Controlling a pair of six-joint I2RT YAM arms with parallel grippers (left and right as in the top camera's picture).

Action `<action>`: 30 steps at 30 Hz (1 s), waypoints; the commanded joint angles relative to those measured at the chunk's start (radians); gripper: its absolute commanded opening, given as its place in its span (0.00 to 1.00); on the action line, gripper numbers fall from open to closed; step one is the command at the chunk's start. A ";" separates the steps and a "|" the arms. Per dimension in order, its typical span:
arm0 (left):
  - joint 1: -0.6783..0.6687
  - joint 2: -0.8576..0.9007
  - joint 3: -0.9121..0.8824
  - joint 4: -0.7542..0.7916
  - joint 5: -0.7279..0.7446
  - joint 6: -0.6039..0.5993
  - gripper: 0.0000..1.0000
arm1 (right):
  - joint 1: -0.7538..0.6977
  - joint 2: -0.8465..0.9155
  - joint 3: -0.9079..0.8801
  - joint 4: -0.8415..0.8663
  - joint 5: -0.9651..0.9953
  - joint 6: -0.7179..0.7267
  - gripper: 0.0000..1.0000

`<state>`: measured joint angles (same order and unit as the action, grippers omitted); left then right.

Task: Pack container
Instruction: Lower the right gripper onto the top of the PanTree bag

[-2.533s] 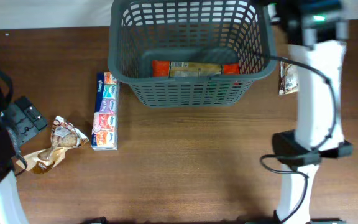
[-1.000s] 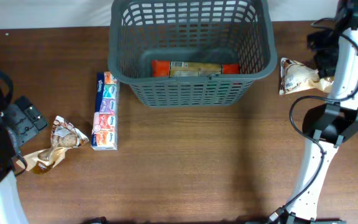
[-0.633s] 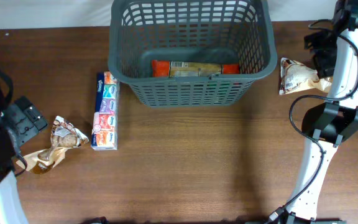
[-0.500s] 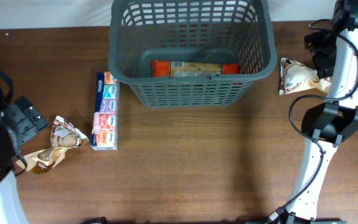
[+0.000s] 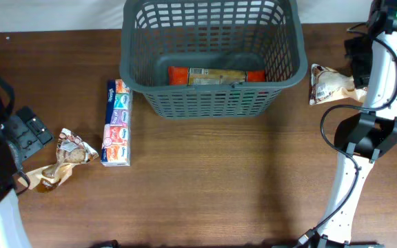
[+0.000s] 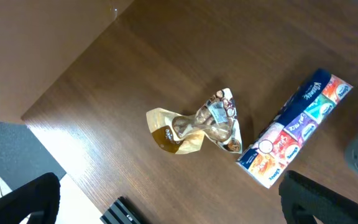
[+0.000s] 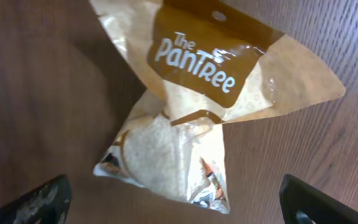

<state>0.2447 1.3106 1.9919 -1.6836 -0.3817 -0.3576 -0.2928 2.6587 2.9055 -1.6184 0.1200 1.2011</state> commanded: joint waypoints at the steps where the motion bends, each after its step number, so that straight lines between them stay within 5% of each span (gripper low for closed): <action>1: 0.007 -0.008 0.005 -0.001 0.000 0.014 0.99 | 0.005 -0.002 -0.068 0.020 0.027 0.024 0.99; 30: 0.007 -0.008 0.005 -0.001 0.000 0.015 0.99 | 0.005 -0.002 -0.292 0.140 0.068 0.004 0.99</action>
<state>0.2447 1.3106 1.9919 -1.6836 -0.3817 -0.3580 -0.2928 2.6587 2.6446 -1.4891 0.1791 1.2037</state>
